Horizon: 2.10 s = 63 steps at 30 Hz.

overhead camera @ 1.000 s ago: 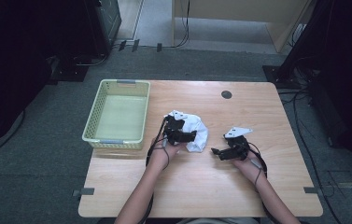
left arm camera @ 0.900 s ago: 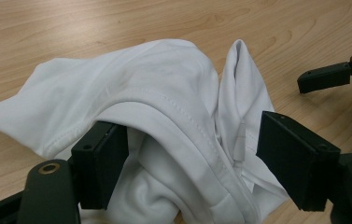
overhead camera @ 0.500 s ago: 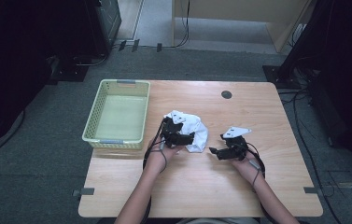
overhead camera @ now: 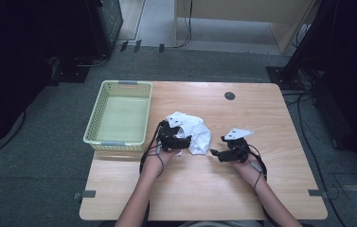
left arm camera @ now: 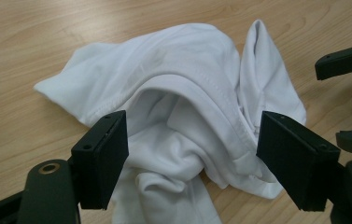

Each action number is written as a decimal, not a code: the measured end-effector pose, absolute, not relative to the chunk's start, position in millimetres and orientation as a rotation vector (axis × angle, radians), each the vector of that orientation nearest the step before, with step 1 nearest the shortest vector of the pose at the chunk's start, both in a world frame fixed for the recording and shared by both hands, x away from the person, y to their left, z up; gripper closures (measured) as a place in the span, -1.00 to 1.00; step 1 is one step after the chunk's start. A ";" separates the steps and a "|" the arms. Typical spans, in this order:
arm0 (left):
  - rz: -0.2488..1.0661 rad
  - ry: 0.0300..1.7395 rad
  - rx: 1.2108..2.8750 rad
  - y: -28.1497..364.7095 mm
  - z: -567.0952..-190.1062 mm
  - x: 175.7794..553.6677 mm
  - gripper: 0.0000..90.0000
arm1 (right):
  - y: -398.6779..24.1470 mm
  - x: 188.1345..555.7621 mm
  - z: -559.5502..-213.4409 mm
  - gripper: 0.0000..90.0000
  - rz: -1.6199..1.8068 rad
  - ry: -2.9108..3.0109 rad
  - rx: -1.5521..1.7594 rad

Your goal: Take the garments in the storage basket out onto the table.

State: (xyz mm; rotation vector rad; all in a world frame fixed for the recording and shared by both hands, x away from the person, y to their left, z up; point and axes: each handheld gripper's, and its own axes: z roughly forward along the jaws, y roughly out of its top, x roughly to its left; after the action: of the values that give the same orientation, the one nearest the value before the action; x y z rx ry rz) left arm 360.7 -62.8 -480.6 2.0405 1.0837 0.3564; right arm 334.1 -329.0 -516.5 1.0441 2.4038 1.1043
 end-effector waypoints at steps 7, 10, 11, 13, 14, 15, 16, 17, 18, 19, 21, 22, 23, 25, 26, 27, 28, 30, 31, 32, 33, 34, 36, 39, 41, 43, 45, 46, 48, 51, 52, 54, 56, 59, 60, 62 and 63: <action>0.312 1.092 2.024 -57.8 -496.9 365.3 -0.44 | -324.8 334.7 -516.7 -0.46 1.104 2.409 1.042; 0.298 1.091 2.028 -58.3 -505.0 366.5 -0.44 | -323.7 334.9 -516.4 -0.46 1.104 2.407 1.040; 0.293 1.089 2.030 -59.2 -507.3 366.6 -0.44 | -323.4 335.0 -516.7 -0.46 1.103 2.409 1.041; 0.292 1.077 2.033 -61.4 -511.1 366.2 -0.44 | -323.0 335.3 -517.5 -0.46 1.102 2.410 1.044; 0.293 1.069 2.035 -62.4 -512.5 366.0 -0.43 | -322.9 335.5 -517.8 -0.46 1.100 2.411 1.044; 0.289 1.066 2.034 -63.7 -513.7 365.8 -0.43 | -322.8 335.6 -518.1 -0.46 1.100 2.414 1.043; 0.291 1.062 2.041 -64.9 -514.7 365.6 -0.44 | -322.7 335.6 -518.3 -0.46 1.100 2.412 1.043; 0.291 1.062 2.041 -64.9 -514.7 365.6 -0.44 | -322.7 335.6 -518.3 -0.46 1.100 2.412 1.043; 0.291 1.053 2.049 -67.6 -516.0 364.5 -0.43 | -322.7 335.8 -518.1 -0.46 1.100 2.411 1.043; 0.292 1.050 2.052 -68.8 -516.3 363.9 -0.44 | -322.8 335.9 -518.0 -0.46 1.102 2.409 1.043; 0.292 1.043 2.059 -70.6 -516.4 363.0 -0.43 | -323.0 336.1 -517.9 -0.44 1.108 2.407 1.046; 0.292 1.038 2.060 -71.6 -516.3 362.4 -0.43 | -323.0 336.0 -517.8 -0.44 1.111 2.406 1.047; 0.294 1.031 2.068 -72.3 -516.0 362.0 -0.43 | -322.9 336.0 -517.9 -0.44 1.110 2.407 1.046; 0.292 1.026 2.071 -74.6 -515.7 360.7 -0.43 | -322.6 336.1 -518.0 -0.44 1.107 2.409 1.045; 0.292 1.022 2.070 -75.5 -515.7 360.2 -0.43 | -322.4 336.1 -518.1 -0.44 1.110 2.409 1.047; 0.292 1.013 2.077 -76.8 -515.5 359.4 -0.43 | -322.3 336.2 -518.1 -0.44 1.111 2.409 1.045; 0.291 1.011 2.076 -77.9 -515.5 358.9 -0.43 | -321.9 336.1 -518.2 -0.44 1.111 2.410 1.048; 0.289 0.997 2.080 -80.6 -515.4 357.3 -0.43 | -321.2 336.3 -518.6 -0.44 1.112 2.411 1.045; 0.289 0.992 2.085 -81.3 -515.4 356.8 -0.43 | -321.1 336.6 -518.9 -0.44 1.113 2.411 1.041; 0.290 0.984 2.088 -82.6 -515.5 356.1 -0.43 | -320.9 336.5 -518.9 -0.44 1.112 2.412 1.043; 0.289 0.983 2.087 -83.7 -515.8 355.5 -0.43 | -320.7 336.4 -519.0 -0.44 1.110 2.413 1.045; 0.285 0.982 2.086 -84.6 -515.9 355.0 -0.43 | -320.6 336.4 -519.1 -0.44 1.110 2.413 1.046; 0.281 0.976 2.093 -85.9 -516.3 354.3 -0.43 | -320.4 336.3 -519.1 -0.44 1.109 2.413 1.047; 0.280 0.967 2.098 -87.5 -516.6 353.5 -0.43 | -320.6 335.8 -518.7 -0.32 1.109 2.413 1.042; 0.282 0.964 2.099 -87.9 -516.4 353.2 -0.43 | -320.9 335.8 -518.5 -0.31 1.110 2.408 1.041; 0.279 0.959 2.102 -87.9 -515.6 352.9 -0.43 | -321.0 336.2 -518.8 -0.30 1.110 2.407 1.039; 0.277 0.958 2.099 -88.4 -515.4 352.2 -0.43 | -321.3 336.1 -519.1 -0.24 1.106 2.406 1.046; 0.278 0.952 2.102 -88.5 -515.4 352.0 -0.43 | -321.2 336.5 -519.8 -0.13 1.103 2.411 1.043; 0.277 0.953 2.099 -88.2 -515.8 352.1 -0.43 | -320.7 336.6 -520.6 -0.02 1.103 2.416 1.044; 0.277 0.957 2.097 -86.7 -515.9 352.8 -0.43 | -319.3 336.4 -521.6 0.18 1.089 2.421 1.051; 0.278 0.957 2.100 -85.9 -515.8 353.0 -0.43 | -319.4 336.8 -521.7 0.25 1.094 2.426 1.053; 0.280 0.962 2.099 -84.5 -515.8 353.5 -0.43 | -320.1 337.4 -521.7 0.42 1.101 2.436 1.059; 0.280 0.965 2.095 -83.2 -516.0 353.8 -0.43 | -321.0 337.6 -521.3 0.58 1.095 2.446 1.058; 0.288 0.970 2.098 -81.0 -516.7 354.4 -0.43 | -322.0 337.4 -520.0 0.71 1.078 2.443 1.066; 0.291 0.971 2.101 -79.9 -516.8 354.8 -0.43 | -322.8 337.5 -519.7 0.73 1.078 2.440 1.071; 0.294 0.979 2.097 -78.1 -517.4 355.5 -0.43 | -325.1 338.2 -519.1 0.76 1.081 2.435 1.082; 0.298 0.980 2.100 -77.0 -517.6 355.8 -0.43 | -326.2 338.5 -518.8 0.77 1.081 2.434 1.084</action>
State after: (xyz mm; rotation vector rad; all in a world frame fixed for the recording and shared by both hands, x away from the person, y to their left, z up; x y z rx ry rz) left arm 355.8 -77.0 -517.6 2.0996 0.9802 0.2979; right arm 338.5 -326.2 -518.8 1.0841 2.4341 1.0811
